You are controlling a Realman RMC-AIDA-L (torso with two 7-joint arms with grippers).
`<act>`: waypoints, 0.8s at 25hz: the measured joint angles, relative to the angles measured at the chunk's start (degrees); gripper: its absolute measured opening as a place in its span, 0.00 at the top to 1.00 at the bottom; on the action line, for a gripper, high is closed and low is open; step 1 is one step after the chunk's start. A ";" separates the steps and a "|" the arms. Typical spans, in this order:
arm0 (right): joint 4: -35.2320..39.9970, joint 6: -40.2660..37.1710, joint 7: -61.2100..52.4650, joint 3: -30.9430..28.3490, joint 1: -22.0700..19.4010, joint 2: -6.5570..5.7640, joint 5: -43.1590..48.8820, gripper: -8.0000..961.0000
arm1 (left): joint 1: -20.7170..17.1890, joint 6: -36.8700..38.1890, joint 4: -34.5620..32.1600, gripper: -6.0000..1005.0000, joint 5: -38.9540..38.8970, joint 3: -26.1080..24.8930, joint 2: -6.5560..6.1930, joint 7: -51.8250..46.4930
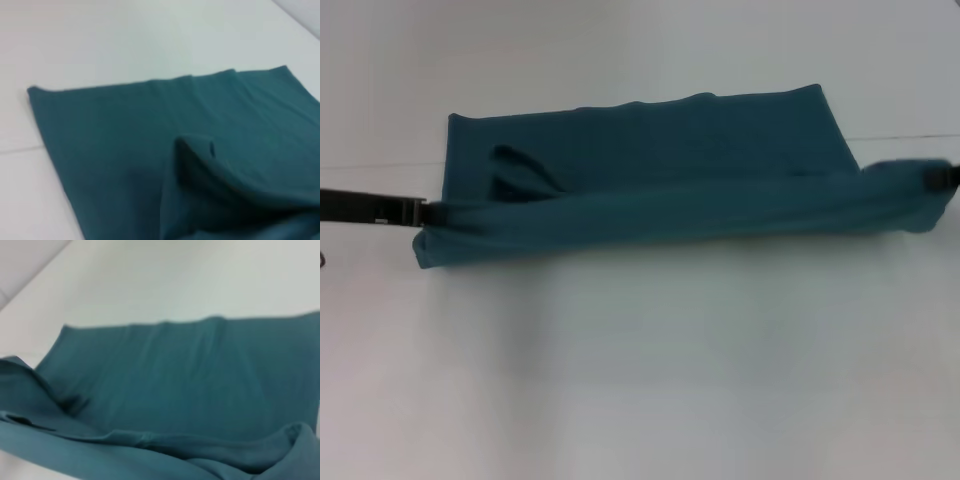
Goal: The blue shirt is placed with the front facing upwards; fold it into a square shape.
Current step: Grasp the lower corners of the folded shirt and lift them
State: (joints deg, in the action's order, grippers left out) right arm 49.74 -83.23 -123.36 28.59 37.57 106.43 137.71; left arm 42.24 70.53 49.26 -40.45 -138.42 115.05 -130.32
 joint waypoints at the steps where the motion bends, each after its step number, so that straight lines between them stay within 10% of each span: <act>1: 0.53 0.19 -0.67 -0.02 0.26 -0.09 -0.07 0.93 | 0.25 0.01 0.00 0.98 0.00 -0.17 -0.14 0.00; 14: 3.75 0.82 -3.15 0.33 1.25 -0.71 0.57 0.93 | 1.26 1.47 1.42 0.98 -0.12 -1.46 -0.92 0.08; 20: 5.08 -2.79 -2.21 0.53 -2.66 1.42 0.45 0.93 | -0.88 3.00 1.60 0.98 -0.64 -1.44 -0.58 1.05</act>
State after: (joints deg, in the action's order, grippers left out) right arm 54.82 -86.02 -125.57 29.12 34.92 107.84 138.15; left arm 41.36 73.52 50.87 -41.09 -139.86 114.47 -129.27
